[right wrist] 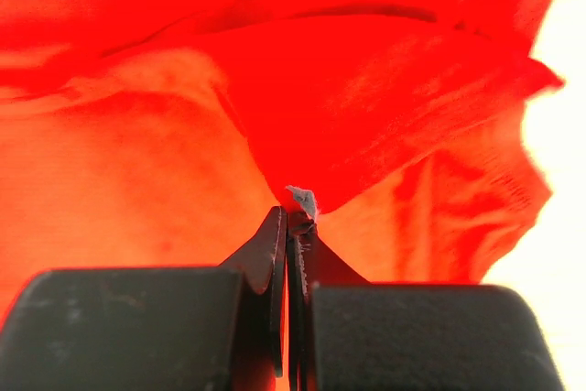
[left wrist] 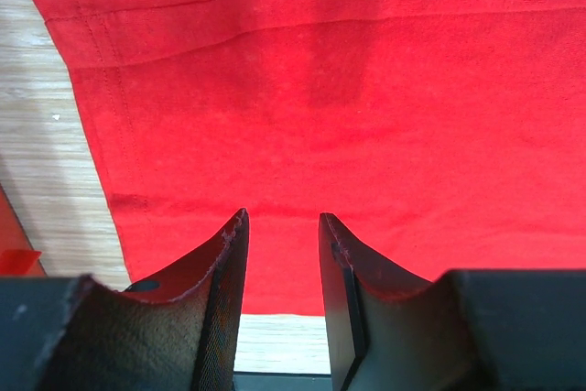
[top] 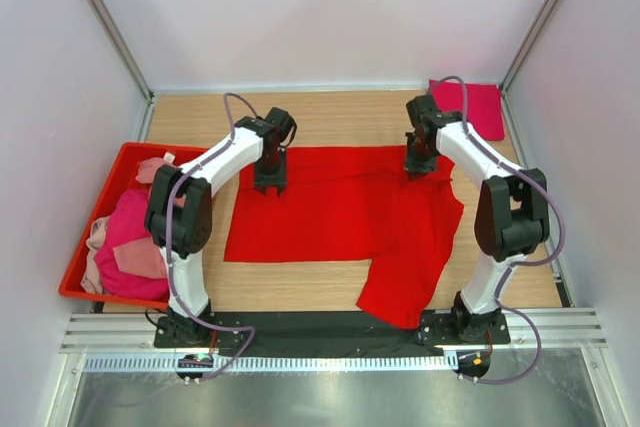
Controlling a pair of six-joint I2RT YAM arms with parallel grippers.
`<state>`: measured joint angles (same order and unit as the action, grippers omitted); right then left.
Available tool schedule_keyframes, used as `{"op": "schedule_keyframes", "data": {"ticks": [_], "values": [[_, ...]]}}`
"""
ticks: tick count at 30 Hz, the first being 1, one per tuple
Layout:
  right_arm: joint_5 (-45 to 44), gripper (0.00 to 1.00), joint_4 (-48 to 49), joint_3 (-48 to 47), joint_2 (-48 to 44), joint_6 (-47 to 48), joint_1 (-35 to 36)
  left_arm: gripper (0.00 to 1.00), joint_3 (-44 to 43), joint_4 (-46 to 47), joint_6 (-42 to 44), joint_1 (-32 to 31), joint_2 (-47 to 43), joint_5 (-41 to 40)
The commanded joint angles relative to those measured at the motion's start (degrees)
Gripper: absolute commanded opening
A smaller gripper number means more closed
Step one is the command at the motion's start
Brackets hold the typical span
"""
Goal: Fold and stack the t-shirts
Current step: Fold the tshirt
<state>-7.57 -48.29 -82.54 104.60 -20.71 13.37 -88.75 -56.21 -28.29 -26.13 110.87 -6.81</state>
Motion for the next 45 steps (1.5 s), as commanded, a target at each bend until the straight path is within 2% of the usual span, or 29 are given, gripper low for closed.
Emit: {"op": "schedule_keyframes", "data": {"ticks": [1, 5, 9, 14, 16, 17, 19, 20, 23, 28, 32, 36, 41, 44, 45], "values": [[6.7, 0.01, -2.8, 1.3, -4.5, -4.4, -0.1, 0.38, -1.3, 1.3, -0.4, -0.1, 0.0, 0.9], [12.8, 0.01, -5.6, 4.2, -6.8, -7.5, 0.0, 0.38, -1.4, 1.3, -0.2, -0.1, 0.4, 1.1], [17.8, 0.01, -6.4, 11.4, -11.0, -10.1, 0.5, 0.38, -2.2, 0.7, 0.5, -0.1, 1.1, 0.7], [22.0, 0.01, -6.2, 18.2, -16.7, -14.1, 4.5, 0.38, -3.5, 0.7, 0.7, -0.1, 1.7, 0.8], [25.3, 0.1, -3.2, 20.9, -17.4, -14.8, 5.0, 0.38, -3.8, 0.8, 0.9, -0.1, 2.2, 0.8], [23.8, 0.2, -3.3, 20.4, -17.5, -14.0, 4.5, 0.38, -4.4, 0.7, 1.0, -0.1, 2.2, 0.8], [20.6, 0.3, -4.7, 16.4, -17.4, -12.8, 3.3, 0.38, -5.1, 0.4, 1.2, -0.1, 2.9, 0.9], [20.0, 0.4, -4.4, 15.1, -17.5, -12.3, 2.4, 0.38, -5.7, 0.1, 1.2, -0.1, 2.9, 0.8], [16.6, 0.48, -4.1, 10.5, -15.9, -12.5, -2.0, 0.39, -6.2, -0.1, 1.3, -0.1, 3.1, 1.2], [4.4, 0.51, -0.3, 3.0, -8.2, -9.8, -6.2, 0.39, -7.7, -0.6, 1.3, 0.1, 3.4, 1.1], [1.2, 0.51, 5.7, -1.7, -1.5, -9.4, -6.6, 0.39, -9.8, -1.1, 1.2, 1.0, 4.3, 1.4], [-2.2, 0.51, 7.2, -9.7, 6.6, -9.3, -6.7, 0.39, -12.4, -2.0, 0.6, 4.1, 6.5, 3.5], [-4.8, 0.51, 12.0, -13.9, 14.6, -8.7, -6.9, 0.39, -15.6, -2.3, 0.5, 7.5, 10.0, 4.9], [-7.4, 0.51, 11.6, -17.5, 18.4, -8.9, -8.4, 0.39, -16.5, -2.5, 0.8, 9.0, 11.9, 4.9], [-10.1, 0.52, 8.6, -20.3, 21.2, -9.5, -9.3, 0.39, -16.9, -2.7, 1.0, 9.5, 12.6, 4.8]]}}
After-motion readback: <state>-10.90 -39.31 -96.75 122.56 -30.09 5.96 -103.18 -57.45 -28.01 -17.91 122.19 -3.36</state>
